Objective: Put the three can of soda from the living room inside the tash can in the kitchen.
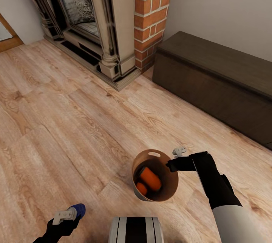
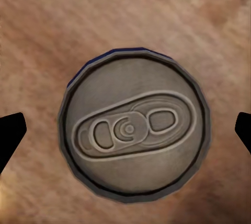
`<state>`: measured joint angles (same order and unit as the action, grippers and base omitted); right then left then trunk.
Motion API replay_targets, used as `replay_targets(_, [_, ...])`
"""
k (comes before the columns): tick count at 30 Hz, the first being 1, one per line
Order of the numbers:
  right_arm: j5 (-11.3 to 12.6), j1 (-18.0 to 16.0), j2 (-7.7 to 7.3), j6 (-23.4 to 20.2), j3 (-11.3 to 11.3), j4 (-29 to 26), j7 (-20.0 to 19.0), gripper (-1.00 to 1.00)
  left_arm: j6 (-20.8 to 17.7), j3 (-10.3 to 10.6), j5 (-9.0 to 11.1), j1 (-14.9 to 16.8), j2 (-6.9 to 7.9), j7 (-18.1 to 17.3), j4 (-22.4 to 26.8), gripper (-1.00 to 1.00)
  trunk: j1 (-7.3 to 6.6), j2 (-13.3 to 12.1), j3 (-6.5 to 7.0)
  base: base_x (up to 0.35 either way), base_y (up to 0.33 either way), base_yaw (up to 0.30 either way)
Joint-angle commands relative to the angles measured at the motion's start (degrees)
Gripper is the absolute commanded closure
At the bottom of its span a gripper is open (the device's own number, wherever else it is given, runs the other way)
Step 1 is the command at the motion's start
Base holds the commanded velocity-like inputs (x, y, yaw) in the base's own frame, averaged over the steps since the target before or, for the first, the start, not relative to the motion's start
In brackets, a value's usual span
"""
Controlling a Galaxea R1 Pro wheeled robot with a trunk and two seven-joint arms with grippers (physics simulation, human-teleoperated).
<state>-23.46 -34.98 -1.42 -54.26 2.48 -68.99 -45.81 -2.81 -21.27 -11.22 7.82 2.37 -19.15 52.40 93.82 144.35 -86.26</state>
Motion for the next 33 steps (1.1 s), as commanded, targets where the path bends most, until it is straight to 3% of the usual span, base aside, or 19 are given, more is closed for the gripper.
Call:
replay_targets(1, [1.3, 0.0, 0.01, -0.7, 0.0, 0.0, -0.3, 1.00, 0.0, 0.0, 0.0, 0.0, 0.00, 0.0, 0.1, -1.00, 0.00, 0.0, 0.00, 0.000, 0.000, 0.000])
replay_targets(16, [1.3, 0.0, 0.01, -0.7, 0.0, -0.3, -0.3, 1.00, 0.0, 0.0, 0.0, -0.1, 0.00, 0.0, 0.3, -1.00, 0.00, 0.0, 0.00, 0.054, -0.016, 0.000])
replay_targets(24, [1.3, 0.0, 0.01, -0.8, -0.1, -0.3, -0.3, 1.00, 0.0, 0.0, 0.0, 0.0, 0.00, 0.0, 0.0, -1.00, 0.20, 0.1, -1.77, 0.001, 0.000, 0.000])
replay_targets(32, [1.3, 0.0, 0.04, -0.8, -0.1, -0.3, -0.3, 1.00, 0.0, 0.0, 0.0, -0.1, 0.06, 0.0, 0.1, -1.00, 0.20, 0.1, -1.77, 0.000, 0.000, 0.000])
replay_targets(33, [1.3, 0.0, 0.07, -0.8, -0.1, -0.3, -0.3, 1.00, 0.0, 0.0, 0.1, -0.1, 0.06, 0.0, 0.2, 1.00, 0.20, 0.1, -1.77, 0.000, 0.000, 0.000])
